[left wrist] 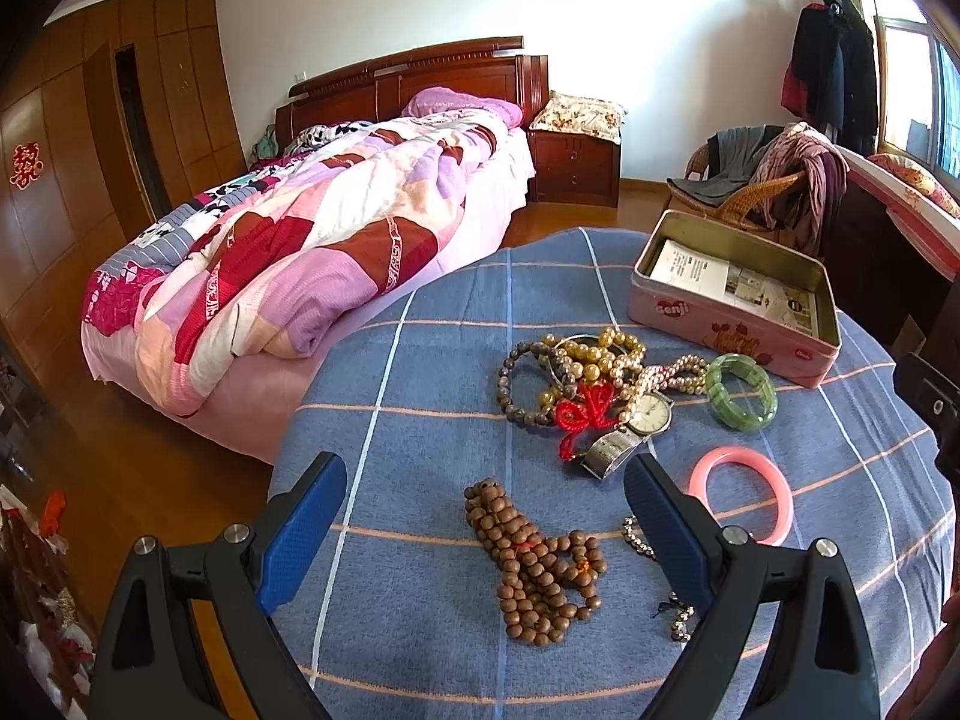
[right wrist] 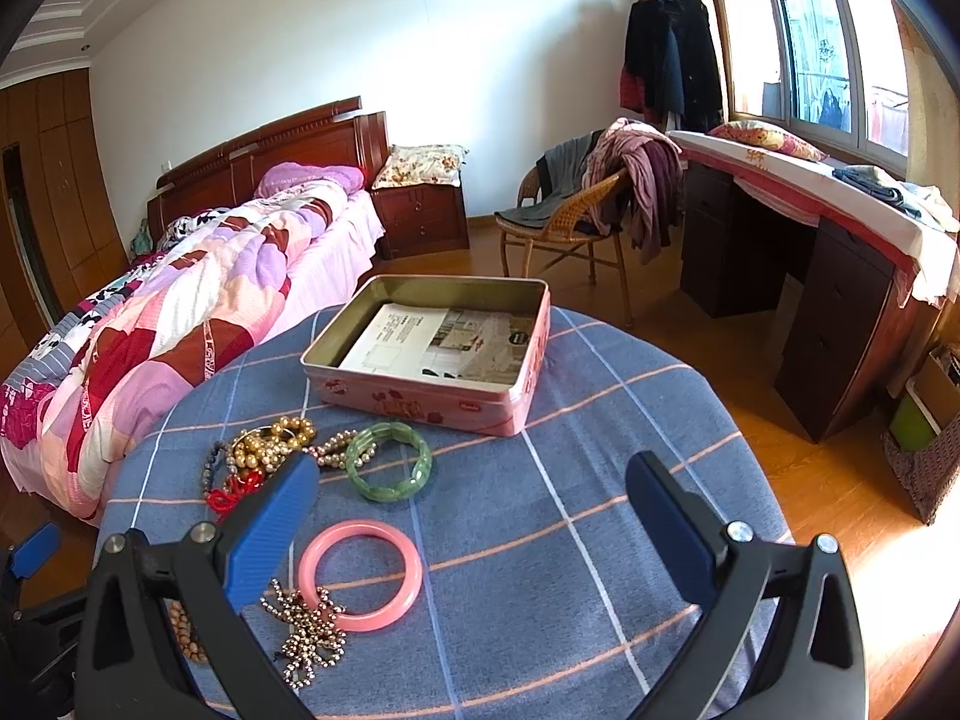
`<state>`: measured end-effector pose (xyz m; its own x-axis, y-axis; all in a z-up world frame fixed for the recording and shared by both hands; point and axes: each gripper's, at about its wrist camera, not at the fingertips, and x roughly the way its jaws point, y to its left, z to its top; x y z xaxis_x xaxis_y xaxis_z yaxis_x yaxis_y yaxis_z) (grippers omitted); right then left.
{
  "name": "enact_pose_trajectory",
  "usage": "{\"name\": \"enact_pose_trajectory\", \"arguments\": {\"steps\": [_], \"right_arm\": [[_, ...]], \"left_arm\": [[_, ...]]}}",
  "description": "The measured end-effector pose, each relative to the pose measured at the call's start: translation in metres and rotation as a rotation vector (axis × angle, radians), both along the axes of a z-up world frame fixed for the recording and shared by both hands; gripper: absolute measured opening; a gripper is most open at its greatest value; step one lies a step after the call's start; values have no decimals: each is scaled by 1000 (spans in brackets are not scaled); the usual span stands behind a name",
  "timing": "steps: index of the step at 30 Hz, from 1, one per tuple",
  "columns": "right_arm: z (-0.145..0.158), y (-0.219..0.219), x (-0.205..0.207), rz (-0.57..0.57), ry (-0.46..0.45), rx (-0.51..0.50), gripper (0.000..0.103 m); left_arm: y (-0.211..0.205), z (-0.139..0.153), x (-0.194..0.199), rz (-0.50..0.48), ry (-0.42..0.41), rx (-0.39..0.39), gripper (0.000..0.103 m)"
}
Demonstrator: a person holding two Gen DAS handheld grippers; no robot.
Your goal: Organize jewelry
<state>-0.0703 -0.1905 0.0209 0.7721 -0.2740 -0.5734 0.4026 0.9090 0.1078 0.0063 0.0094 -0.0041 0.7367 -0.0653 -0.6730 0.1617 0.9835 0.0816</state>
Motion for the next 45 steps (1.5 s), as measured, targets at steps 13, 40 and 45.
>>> {"name": "enact_pose_trajectory", "arguments": {"steps": [13,40,45], "right_arm": [[-36,-1,0,110,91,-20,101],[-79,9,41,294,256,111,50],[-83,21,52,308,310,27,14]], "left_arm": [[38,-41,13,-39,130,-77,94],[21,-32,8,-224,59,-179,16],[25,-26,6,-208,48,-188,16]]}}
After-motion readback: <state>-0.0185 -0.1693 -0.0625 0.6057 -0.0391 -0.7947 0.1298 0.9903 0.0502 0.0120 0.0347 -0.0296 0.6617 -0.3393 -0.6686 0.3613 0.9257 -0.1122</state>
